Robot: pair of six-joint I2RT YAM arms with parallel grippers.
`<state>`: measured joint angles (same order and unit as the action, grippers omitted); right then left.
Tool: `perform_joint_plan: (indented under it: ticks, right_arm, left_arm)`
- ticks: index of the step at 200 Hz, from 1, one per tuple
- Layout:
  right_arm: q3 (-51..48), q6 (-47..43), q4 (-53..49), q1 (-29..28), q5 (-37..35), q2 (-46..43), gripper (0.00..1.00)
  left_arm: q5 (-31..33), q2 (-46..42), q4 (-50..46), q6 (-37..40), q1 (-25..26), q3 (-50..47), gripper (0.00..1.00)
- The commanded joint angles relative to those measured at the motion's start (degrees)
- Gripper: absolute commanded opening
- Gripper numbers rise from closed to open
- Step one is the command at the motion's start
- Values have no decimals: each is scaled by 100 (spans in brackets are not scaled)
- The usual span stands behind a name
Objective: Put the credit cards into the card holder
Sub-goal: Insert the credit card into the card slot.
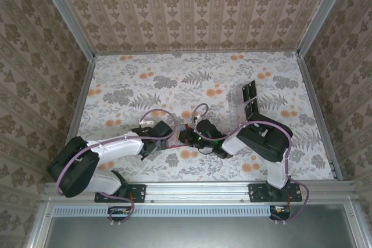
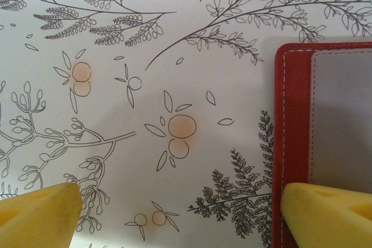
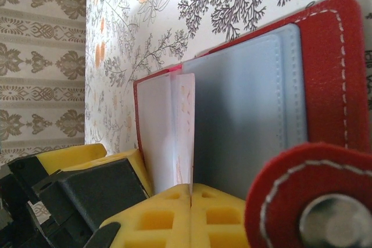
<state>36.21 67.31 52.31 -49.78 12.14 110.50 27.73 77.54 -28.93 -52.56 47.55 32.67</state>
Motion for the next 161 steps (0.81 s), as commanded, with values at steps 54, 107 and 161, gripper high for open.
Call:
perform_joint_plan:
  ticks: [54, 107, 161]
  right_arm:
    - [167, 195, -64, -94, 445, 485, 0]
    - [82, 260, -97, -79, 426, 411, 0]
    - [18, 410, -134, -59, 522, 386, 0]
  left_arm:
    - [-100, 190, -293, -31, -23, -102, 100]
    - [-101, 191, -281, -35, -23, -97, 100]
    - [-88, 175, -309, -44, -18, -94, 100]
